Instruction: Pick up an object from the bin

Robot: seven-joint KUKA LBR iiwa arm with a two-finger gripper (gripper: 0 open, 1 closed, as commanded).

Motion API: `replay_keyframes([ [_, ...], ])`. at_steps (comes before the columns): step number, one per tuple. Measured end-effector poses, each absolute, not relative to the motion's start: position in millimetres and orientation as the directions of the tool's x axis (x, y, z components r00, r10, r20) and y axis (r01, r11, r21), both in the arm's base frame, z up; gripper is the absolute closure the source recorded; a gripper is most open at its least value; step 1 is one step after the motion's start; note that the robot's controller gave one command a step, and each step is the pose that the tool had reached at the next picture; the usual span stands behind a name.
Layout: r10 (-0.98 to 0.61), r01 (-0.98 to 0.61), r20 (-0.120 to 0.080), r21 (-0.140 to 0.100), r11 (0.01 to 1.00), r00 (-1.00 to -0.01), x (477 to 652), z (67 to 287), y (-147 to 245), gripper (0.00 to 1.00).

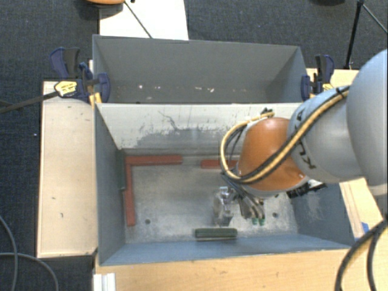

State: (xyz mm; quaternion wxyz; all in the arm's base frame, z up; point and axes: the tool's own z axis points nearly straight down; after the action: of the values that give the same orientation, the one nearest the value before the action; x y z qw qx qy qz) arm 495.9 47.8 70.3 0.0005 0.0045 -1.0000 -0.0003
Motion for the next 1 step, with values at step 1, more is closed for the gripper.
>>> replay_keyframes([
  [1, -0.008, -0.008, 0.001, 0.001, 1.0, -1.0, 495.9, 70.3, 47.8, 1.0],
])
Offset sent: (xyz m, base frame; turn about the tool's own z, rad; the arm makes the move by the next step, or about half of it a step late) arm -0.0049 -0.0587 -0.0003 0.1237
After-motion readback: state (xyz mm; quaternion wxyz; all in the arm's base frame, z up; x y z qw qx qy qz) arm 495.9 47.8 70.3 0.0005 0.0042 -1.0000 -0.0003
